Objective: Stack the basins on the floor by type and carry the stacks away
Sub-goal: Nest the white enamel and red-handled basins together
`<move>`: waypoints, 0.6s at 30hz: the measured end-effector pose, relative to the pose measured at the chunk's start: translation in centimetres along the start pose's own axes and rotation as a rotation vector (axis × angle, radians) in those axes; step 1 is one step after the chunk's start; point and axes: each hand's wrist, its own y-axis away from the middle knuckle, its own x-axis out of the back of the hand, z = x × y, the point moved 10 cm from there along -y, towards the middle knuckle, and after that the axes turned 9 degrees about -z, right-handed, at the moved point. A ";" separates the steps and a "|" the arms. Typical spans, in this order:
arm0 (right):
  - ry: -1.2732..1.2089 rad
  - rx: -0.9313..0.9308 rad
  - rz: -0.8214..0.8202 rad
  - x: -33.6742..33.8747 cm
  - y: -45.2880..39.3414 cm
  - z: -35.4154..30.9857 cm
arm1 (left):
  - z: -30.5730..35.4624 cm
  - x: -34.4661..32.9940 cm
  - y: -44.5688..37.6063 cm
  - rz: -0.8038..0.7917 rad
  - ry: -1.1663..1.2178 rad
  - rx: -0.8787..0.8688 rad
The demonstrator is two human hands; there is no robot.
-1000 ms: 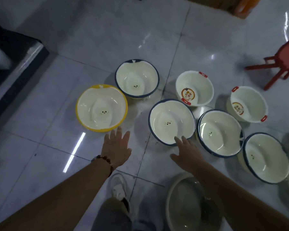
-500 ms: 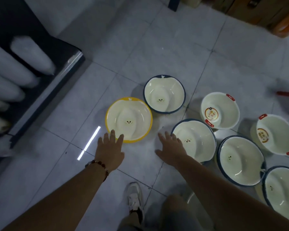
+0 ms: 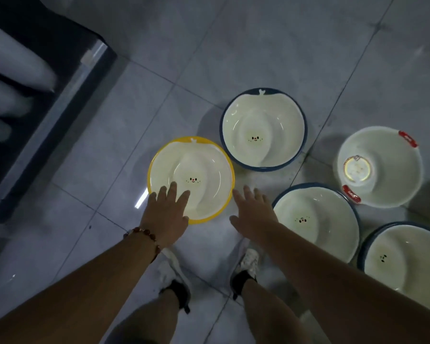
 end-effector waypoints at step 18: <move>-0.340 -0.346 -0.010 -13.5 -27.7 3.1 | -15.2 -14.7 -30.8 -0.027 -0.207 0.082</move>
